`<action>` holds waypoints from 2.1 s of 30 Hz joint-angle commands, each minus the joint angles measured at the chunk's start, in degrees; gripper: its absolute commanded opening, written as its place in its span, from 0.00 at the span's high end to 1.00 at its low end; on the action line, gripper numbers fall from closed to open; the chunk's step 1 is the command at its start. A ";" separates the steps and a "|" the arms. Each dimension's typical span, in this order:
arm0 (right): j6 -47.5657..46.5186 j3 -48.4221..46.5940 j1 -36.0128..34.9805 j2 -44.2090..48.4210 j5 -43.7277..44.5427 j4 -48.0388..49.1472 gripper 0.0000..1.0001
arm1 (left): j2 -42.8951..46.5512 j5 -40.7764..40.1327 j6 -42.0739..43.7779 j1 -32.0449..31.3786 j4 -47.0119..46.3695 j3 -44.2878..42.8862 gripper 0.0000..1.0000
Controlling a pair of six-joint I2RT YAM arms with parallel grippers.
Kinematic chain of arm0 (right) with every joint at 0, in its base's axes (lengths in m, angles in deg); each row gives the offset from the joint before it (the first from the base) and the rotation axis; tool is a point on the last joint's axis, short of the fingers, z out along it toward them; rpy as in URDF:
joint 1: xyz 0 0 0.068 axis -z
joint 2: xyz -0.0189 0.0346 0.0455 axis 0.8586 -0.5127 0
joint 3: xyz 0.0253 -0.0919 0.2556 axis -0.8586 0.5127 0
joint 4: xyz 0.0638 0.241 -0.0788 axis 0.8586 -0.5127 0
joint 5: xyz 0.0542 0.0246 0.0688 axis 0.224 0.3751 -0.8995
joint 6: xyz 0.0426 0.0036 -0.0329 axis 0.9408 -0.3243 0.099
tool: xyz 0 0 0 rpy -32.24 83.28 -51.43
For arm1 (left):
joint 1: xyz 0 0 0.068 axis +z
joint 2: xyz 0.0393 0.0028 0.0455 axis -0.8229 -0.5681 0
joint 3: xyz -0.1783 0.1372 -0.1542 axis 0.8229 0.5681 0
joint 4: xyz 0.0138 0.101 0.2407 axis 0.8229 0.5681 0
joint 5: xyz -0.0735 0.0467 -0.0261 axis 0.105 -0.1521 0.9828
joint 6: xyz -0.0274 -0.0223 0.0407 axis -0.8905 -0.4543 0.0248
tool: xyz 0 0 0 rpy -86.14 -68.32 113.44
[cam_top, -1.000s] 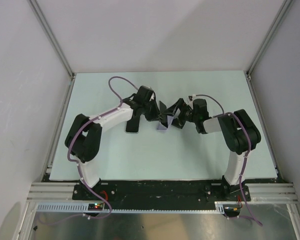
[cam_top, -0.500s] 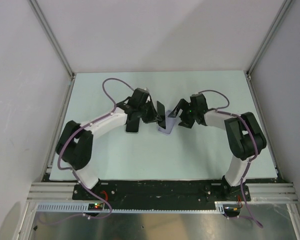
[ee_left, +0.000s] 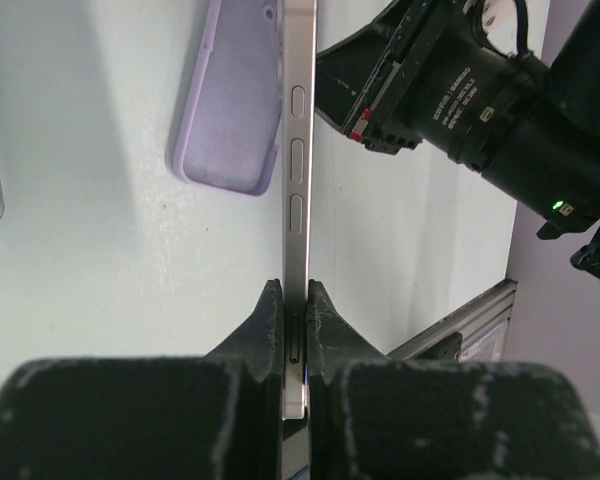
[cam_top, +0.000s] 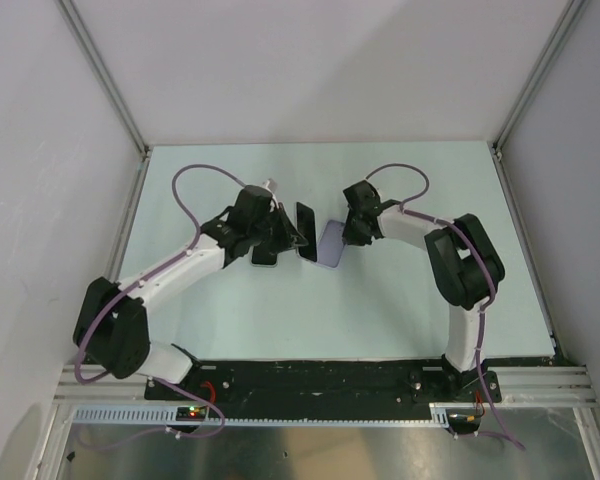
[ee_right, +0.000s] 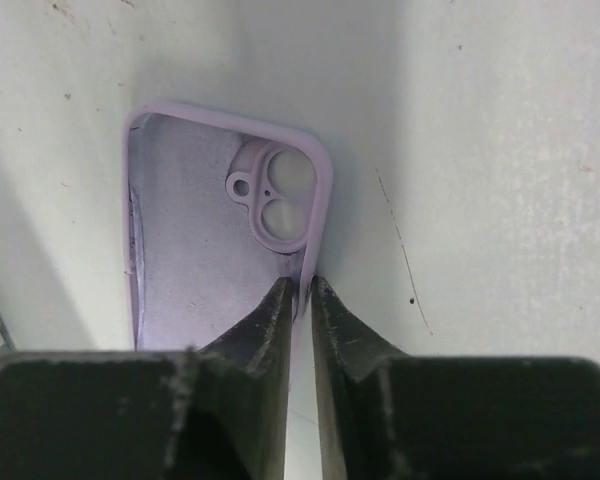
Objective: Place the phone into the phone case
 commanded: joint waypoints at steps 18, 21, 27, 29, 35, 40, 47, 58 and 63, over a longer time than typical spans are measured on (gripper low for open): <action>-1.04 17.45 -10.81 11.80 -1.59 0.07 0.87 | 12.47 13.11 -12.55 0.45 -24.22 23.70 1.00; 0.97 21.56 -11.31 15.90 -1.76 2.04 0.64 | 12.37 14.16 -14.97 0.34 -27.93 26.77 1.00; 2.91 25.18 -9.69 23.02 -2.43 4.80 0.36 | 9.48 15.85 -19.24 -0.61 -33.85 27.65 1.00; 3.21 25.40 -8.38 25.07 -1.82 4.87 0.35 | 7.63 16.64 -21.43 -1.00 -36.78 27.65 1.00; 3.12 25.97 -3.28 28.82 -4.11 6.76 0.35 | 0.74 18.36 -28.31 -1.82 -45.11 26.52 1.00; 2.87 25.99 -0.55 29.66 -6.98 7.99 0.35 | -5.40 20.30 -33.01 -2.33 -50.75 24.93 1.00; 2.42 25.49 1.22 29.07 -9.42 10.36 0.35 | -13.56 24.36 -38.87 -2.32 -60.25 24.77 1.00; 1.30 23.16 1.29 25.34 -9.92 10.73 0.35 | -19.69 26.93 -45.54 -0.72 -73.08 29.24 1.00; 1.35 22.64 0.41 23.87 -9.86 11.20 0.35 | -20.61 27.70 -45.87 -0.11 -74.36 30.37 1.00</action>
